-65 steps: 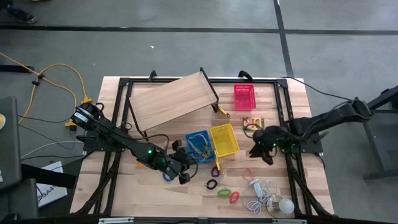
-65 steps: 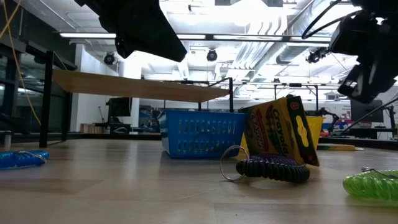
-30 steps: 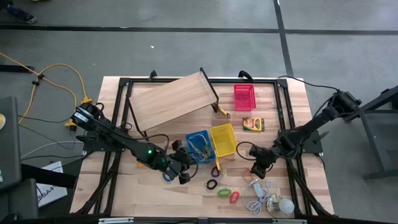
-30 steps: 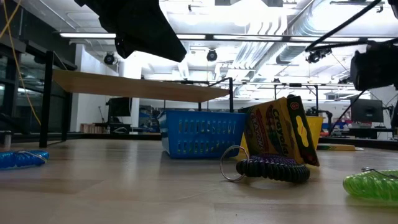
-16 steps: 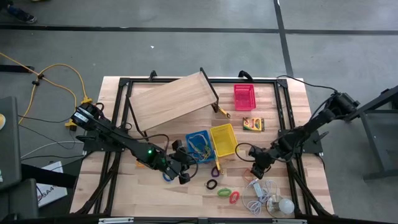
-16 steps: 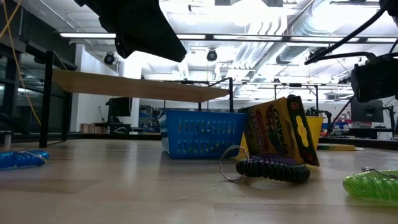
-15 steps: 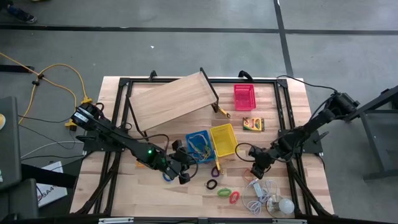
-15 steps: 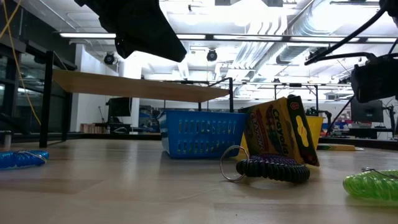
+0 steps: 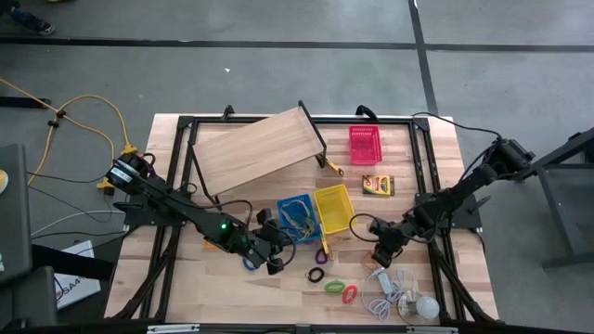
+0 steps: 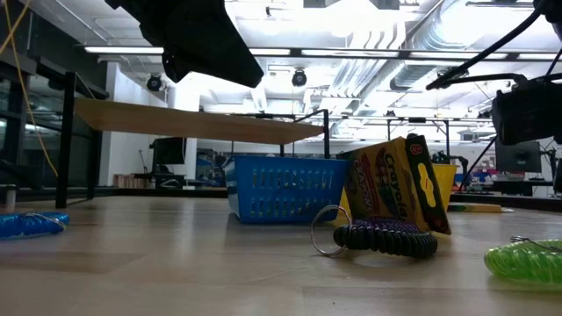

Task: Pick & Place Office Desk Supplies
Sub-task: Put the orange rubber band into the blue bin

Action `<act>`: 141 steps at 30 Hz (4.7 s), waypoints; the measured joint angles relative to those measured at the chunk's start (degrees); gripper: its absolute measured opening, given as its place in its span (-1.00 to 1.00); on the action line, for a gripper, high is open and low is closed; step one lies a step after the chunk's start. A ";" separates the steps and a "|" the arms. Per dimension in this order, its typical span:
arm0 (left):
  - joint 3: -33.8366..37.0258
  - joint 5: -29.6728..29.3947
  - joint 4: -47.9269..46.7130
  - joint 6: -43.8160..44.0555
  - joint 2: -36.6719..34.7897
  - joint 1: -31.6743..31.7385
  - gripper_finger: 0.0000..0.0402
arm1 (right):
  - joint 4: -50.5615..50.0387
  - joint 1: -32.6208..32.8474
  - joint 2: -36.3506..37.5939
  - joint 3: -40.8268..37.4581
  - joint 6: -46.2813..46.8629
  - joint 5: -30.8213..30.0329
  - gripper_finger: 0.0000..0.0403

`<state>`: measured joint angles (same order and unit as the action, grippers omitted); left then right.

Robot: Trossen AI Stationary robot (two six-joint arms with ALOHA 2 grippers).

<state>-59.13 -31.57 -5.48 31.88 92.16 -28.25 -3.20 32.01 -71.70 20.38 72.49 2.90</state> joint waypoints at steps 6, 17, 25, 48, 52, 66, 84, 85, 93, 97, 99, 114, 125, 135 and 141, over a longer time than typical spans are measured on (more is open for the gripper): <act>0.00 0.00 -0.01 0.00 0.00 0.00 -0.78 | -0.17 0.00 0.00 0.00 0.00 0.00 -0.56; -0.02 0.00 0.00 0.00 0.00 0.00 -0.78 | -0.90 0.00 0.00 0.00 -0.22 -1.16 -0.56; -0.02 0.00 0.00 0.00 0.00 0.00 -0.78 | -0.98 0.00 0.00 0.00 -0.26 -1.40 -0.73; -0.09 0.00 -0.02 0.00 0.00 0.00 -0.78 | 3.88 -0.80 1.04 -0.02 -4.52 -1.50 -0.99; -0.09 0.00 -0.01 0.00 0.00 0.02 -0.78 | 3.76 -2.86 3.19 2.36 -10.02 -2.51 -0.99; -0.09 0.00 -0.01 0.00 0.00 0.02 -0.78 | -7.64 -9.62 5.94 20.15 -36.68 -6.02 -0.99; -0.07 0.00 0.00 0.00 0.00 0.01 -0.78 | 7.85 -17.72 -3.61 21.37 -51.75 -10.33 -0.99; -0.07 0.00 0.00 0.00 0.00 0.02 -0.78 | 9.28 -18.34 -4.51 21.38 -52.50 -10.32 -0.99; -0.07 0.00 0.00 0.00 0.00 0.00 -0.78 | 19.01 -22.05 -13.06 21.38 -55.59 -10.28 -0.99; -0.07 0.00 0.00 0.00 0.00 0.01 -0.78 | 24.65 -22.47 -16.83 21.38 -56.27 -10.28 -0.99; -0.07 0.00 0.00 0.00 0.00 0.00 -0.78 | 26.46 -22.45 -18.20 21.38 -56.28 -10.33 -0.99; -0.04 0.00 0.13 0.00 0.00 0.00 -0.78 | 28.76 -22.45 -22.47 21.38 -56.30 -10.47 -0.99; -0.02 0.00 0.17 0.00 0.00 0.02 -0.78 | 28.72 -22.43 -22.47 21.38 -57.59 -11.96 -0.99; -0.02 0.00 0.17 0.00 0.00 0.00 -0.78 | 28.74 -22.43 -22.47 21.38 -59.27 -11.79 -0.99; -0.02 0.00 0.17 0.00 0.00 0.01 -0.78 | 29.25 -22.43 -22.47 21.38 -60.70 -11.76 -0.98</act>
<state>-59.16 -31.57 -5.30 31.88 92.16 -28.25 26.04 9.58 -94.17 41.76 11.79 -8.86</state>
